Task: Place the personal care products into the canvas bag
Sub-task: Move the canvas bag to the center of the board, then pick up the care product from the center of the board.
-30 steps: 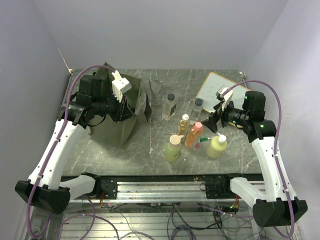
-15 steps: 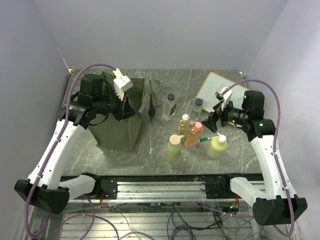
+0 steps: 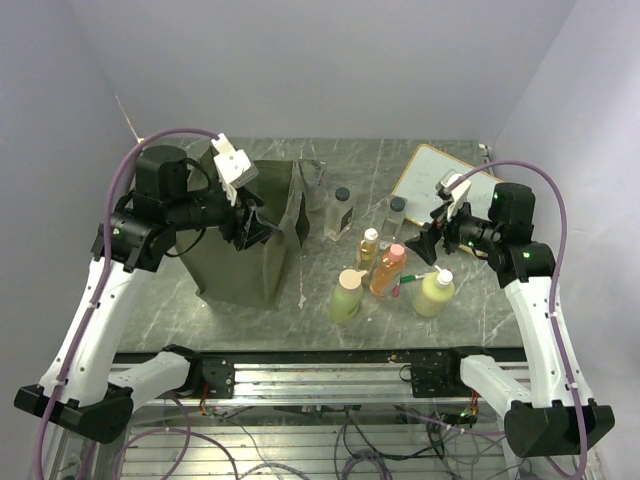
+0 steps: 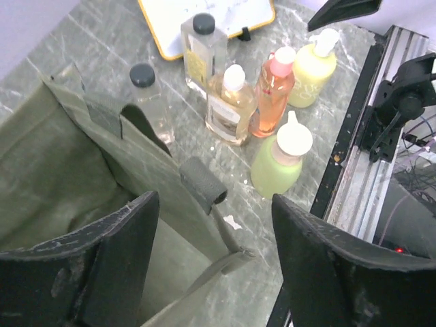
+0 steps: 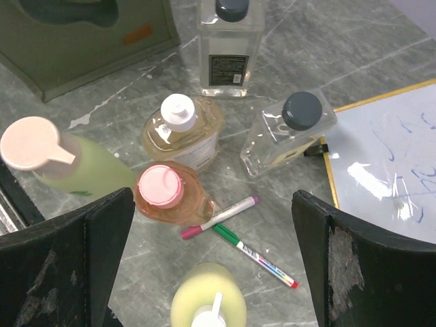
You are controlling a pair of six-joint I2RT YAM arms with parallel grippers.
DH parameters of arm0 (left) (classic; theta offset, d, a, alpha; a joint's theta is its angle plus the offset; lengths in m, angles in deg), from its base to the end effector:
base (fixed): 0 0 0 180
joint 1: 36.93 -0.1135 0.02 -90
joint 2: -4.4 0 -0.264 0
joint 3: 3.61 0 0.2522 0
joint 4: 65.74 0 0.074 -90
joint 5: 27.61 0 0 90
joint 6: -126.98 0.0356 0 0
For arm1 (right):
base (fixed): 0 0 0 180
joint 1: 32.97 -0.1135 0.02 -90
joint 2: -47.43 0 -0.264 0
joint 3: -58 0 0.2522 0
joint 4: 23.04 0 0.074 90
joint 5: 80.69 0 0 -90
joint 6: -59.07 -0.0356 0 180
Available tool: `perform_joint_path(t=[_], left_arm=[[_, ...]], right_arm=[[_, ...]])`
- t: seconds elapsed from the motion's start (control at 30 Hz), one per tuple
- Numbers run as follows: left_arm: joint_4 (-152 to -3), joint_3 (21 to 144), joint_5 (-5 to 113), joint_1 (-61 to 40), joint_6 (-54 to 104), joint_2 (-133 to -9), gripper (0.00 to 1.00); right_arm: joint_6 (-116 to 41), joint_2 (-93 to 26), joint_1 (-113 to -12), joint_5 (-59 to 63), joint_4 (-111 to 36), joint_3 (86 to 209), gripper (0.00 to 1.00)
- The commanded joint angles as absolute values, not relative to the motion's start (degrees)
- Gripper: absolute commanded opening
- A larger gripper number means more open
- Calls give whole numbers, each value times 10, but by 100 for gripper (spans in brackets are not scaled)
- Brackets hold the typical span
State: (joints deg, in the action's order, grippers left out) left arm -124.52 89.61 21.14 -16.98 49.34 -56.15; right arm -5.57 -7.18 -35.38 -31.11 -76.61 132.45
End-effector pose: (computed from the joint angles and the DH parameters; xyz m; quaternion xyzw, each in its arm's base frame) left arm 0.1734 -0.0879 0.4352 0.4000 0.7110 -0.3310 0.4743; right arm 0.1873 0.0310 0.3582 -0.3567 0.7643 0.2105 0.4943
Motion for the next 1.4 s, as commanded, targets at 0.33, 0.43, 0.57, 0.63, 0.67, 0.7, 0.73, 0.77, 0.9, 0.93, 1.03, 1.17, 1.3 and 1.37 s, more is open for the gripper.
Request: perform_joint_path(t=[0.33,0.43,0.57,0.63,0.67,0.7,0.73,0.77,0.9,0.93,1.03,1.17,1.3,1.37], left_arm=[[-1353,1059,341,5,621,-691,89],[-1346,1065,385,61,621,-721,92],[-1317,1049,451,126,590,-754,94],[-1296,1035,475,152,566,-770,96],[-1287,1030,485,162,554,-779,96],[-1280,1025,496,171,543,-788,97],[-1277,1023,503,182,537,-797,98],[-1276,1020,508,192,536,-805,99],[-1256,1000,560,237,528,-831,100],[-1253,997,569,243,526,-837,100],[-1241,990,587,256,521,-857,100],[-1232,989,604,267,519,-884,100],[-1240,991,600,268,519,-915,100],[-1239,984,599,268,519,-921,99]], right_arm=[[-148,-70,-279,-219,-719,1350,100],[-150,-71,-265,-210,-716,1345,100],[-148,-72,-246,-217,-718,1343,100],[-147,-75,-239,-222,-720,1345,100],[-147,-77,-237,-225,-720,1345,100],[-147,-79,-234,-229,-720,1344,100],[-147,-80,-231,-231,-720,1344,100],[-147,-81,-228,-235,-720,1344,100],[-146,-82,-221,-236,-722,1342,100],[-146,-80,-220,-237,-722,1340,100],[-146,-74,-219,-238,-720,1333,100],[-145,-66,-217,-240,-721,1328,100],[-145,-64,-217,-246,-721,1328,100],[-146,-63,-217,-249,-720,1326,100]])
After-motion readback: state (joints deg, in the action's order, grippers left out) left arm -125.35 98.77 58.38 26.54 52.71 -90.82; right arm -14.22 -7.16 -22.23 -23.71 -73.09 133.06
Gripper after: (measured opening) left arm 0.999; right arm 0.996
